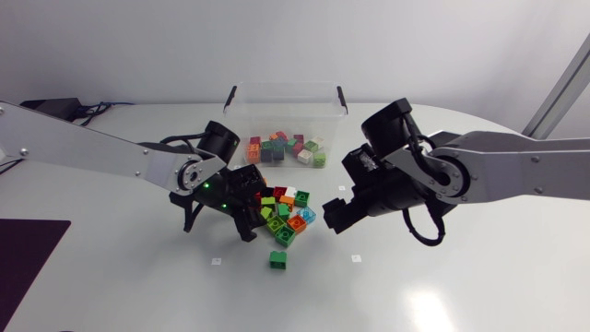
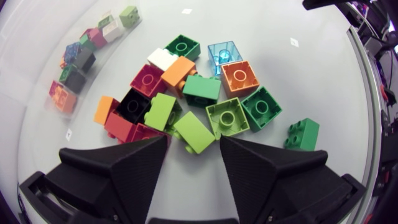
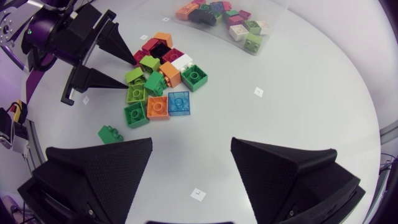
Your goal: Place the duplo bricks in the container
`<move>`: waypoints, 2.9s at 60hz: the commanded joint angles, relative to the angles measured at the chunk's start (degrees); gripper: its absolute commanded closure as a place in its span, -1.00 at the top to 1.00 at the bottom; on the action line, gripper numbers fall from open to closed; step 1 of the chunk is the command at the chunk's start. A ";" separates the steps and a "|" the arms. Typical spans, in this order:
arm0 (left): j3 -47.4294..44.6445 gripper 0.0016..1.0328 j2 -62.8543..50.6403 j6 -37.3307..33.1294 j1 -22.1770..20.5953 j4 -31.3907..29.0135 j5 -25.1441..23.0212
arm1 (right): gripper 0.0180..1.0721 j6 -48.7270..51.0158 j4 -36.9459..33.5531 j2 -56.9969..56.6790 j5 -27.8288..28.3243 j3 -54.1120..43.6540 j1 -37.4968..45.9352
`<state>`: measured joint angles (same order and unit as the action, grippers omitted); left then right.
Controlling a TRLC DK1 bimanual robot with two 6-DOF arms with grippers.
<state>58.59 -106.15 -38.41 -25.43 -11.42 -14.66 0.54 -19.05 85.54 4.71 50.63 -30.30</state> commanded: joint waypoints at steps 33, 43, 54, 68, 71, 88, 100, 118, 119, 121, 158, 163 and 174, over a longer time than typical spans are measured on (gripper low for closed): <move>7.77 0.15 -6.26 13.89 1.35 -6.25 6.74 | 0.74 0.87 0.59 -0.90 0.21 -2.03 -0.37; 8.03 0.15 -6.62 14.68 0.12 -5.81 6.48 | 0.74 0.87 0.33 -1.43 0.12 -1.85 -0.37; 8.56 0.15 -6.35 15.83 -0.94 -5.28 6.31 | 0.74 0.69 0.24 -1.78 0.12 -2.03 -0.37; 8.39 0.15 -5.56 16.70 -2.17 -3.70 5.78 | 0.74 0.26 0.24 -2.04 -0.05 -2.03 -0.72; 8.30 0.15 -5.47 17.06 -2.61 -3.70 5.78 | 0.74 0.26 0.15 -2.04 -0.14 -2.03 -0.90; 9.00 0.16 -5.82 18.55 -3.84 -2.29 5.08 | 0.74 0.26 0.15 -1.69 -0.40 -1.59 -0.98; 10.14 0.15 -8.02 19.34 -3.75 -1.15 5.78 | 0.74 0.26 0.15 -1.69 -0.49 -1.41 -1.07; 9.09 -0.51 -8.02 19.52 -4.28 -1.32 6.48 | 0.74 0.26 0.15 -0.28 -0.67 -0.53 -1.07; 8.47 -0.52 -7.58 19.52 -4.19 -1.41 6.48 | 0.74 0.26 0.15 0.16 -0.67 -0.36 -1.07; 7.68 -0.52 -6.97 19.43 -4.19 -1.41 6.48 | 0.74 0.26 0.15 0.86 -0.67 -0.09 -1.07; -5.24 -0.53 4.90 10.90 -0.67 -4.14 6.48 | 0.73 -2.38 -6.44 23.54 -6.03 17.75 -3.18; -6.29 -0.53 6.22 10.29 -0.59 -4.49 6.48 | 0.73 -2.56 -8.11 25.73 -7.08 20.03 -2.92; -8.75 -0.53 8.94 9.41 -0.15 -4.66 6.48 | 0.73 -3.26 -11.27 29.86 -8.84 24.69 -3.62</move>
<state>51.94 -99.00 -27.53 -26.20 -15.57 -8.45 -1.32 -28.93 113.08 -3.33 73.36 -33.61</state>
